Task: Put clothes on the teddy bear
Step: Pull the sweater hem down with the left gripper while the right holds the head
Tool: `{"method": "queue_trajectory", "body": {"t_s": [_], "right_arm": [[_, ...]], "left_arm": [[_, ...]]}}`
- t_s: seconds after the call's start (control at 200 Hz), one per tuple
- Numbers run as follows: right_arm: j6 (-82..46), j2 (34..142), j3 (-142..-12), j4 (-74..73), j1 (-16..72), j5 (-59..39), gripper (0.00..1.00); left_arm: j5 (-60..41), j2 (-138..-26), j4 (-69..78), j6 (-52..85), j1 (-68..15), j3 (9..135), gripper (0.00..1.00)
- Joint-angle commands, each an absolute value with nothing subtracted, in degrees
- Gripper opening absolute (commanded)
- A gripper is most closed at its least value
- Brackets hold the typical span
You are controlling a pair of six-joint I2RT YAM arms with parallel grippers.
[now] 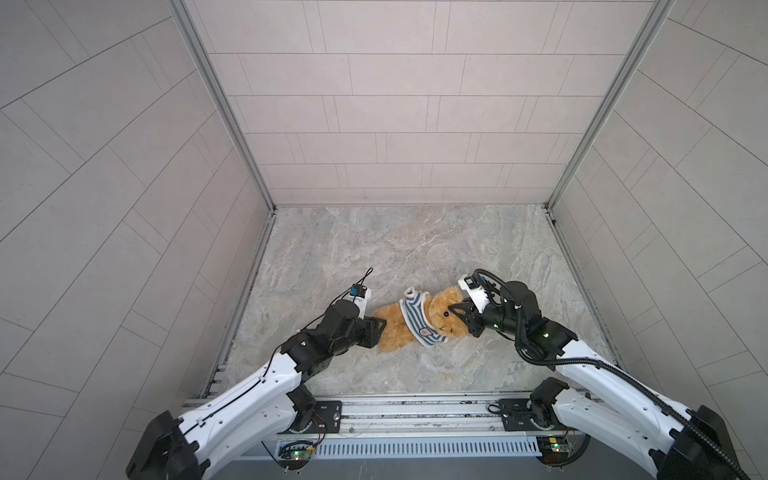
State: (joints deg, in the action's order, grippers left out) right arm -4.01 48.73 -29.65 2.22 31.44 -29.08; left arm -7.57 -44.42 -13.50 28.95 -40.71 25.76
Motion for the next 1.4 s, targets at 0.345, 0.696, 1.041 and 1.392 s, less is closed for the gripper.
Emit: {"method": "queue_trajectory", "body": {"t_s": [0.345, 0.696, 1.041, 1.392], "right_arm": [[22.4, 46.9, -33.1, 5.3, 38.9, -31.2, 0.0], [26.1, 44.2, -30.0, 1.5, 41.0, -32.0, 0.0], [27.1, 42.9, -29.2, 0.8, 42.2, -33.7, 0.0], [27.9, 42.0, -28.8, 0.4, 43.1, -35.5, 0.0]], "left_arm": [[-12.6, -41.7, -29.0, 18.3, -43.5, 40.6, 0.2], [-10.3, -47.6, -30.1, 16.5, -46.5, 43.1, 0.06], [-10.2, -52.3, -27.5, 15.7, -48.4, 44.2, 0.05], [-3.7, -54.5, -28.2, 12.7, -52.8, 44.9, 0.17]]}}
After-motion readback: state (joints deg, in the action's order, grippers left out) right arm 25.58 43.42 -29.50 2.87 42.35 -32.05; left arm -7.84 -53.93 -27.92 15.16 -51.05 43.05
